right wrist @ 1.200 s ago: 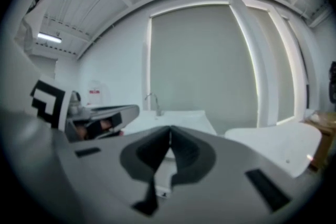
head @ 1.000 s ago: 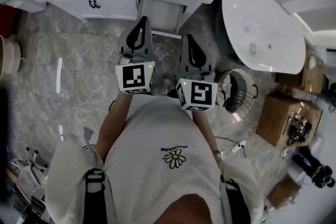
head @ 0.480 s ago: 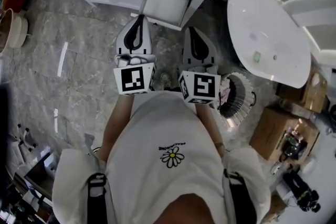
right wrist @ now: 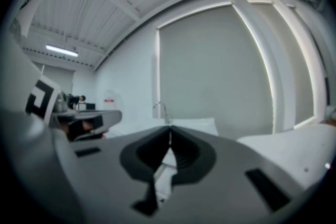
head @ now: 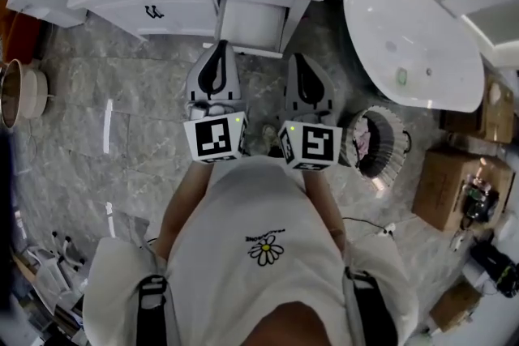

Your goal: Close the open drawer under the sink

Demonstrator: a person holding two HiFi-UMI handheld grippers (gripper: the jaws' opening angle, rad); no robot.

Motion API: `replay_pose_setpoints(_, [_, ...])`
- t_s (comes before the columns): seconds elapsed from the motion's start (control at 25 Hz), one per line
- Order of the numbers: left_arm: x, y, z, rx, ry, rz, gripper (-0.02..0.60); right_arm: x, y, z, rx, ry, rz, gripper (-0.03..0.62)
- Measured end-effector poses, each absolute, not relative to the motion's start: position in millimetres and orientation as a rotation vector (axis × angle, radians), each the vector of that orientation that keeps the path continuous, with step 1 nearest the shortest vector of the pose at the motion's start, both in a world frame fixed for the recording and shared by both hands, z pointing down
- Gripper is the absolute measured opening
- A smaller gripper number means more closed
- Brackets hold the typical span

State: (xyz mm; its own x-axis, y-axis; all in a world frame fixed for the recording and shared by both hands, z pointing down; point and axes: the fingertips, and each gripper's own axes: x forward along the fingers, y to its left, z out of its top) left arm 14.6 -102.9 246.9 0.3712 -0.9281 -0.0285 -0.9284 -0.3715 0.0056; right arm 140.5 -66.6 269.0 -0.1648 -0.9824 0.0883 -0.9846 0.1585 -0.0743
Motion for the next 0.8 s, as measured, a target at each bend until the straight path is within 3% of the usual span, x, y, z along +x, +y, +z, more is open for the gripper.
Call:
replay_pose_setpoints(0.4, [-15,-130,239,-2.687,1.669,0.115,0.020,115,-84,259,2.123,-2.332,0.151,0.029])
replay_pose_setpoints(0.8, [-3,-183,300,-2.692,1.681,0.083,0.020,134,-134,313,2.128,-2.290,0.181,0.030])
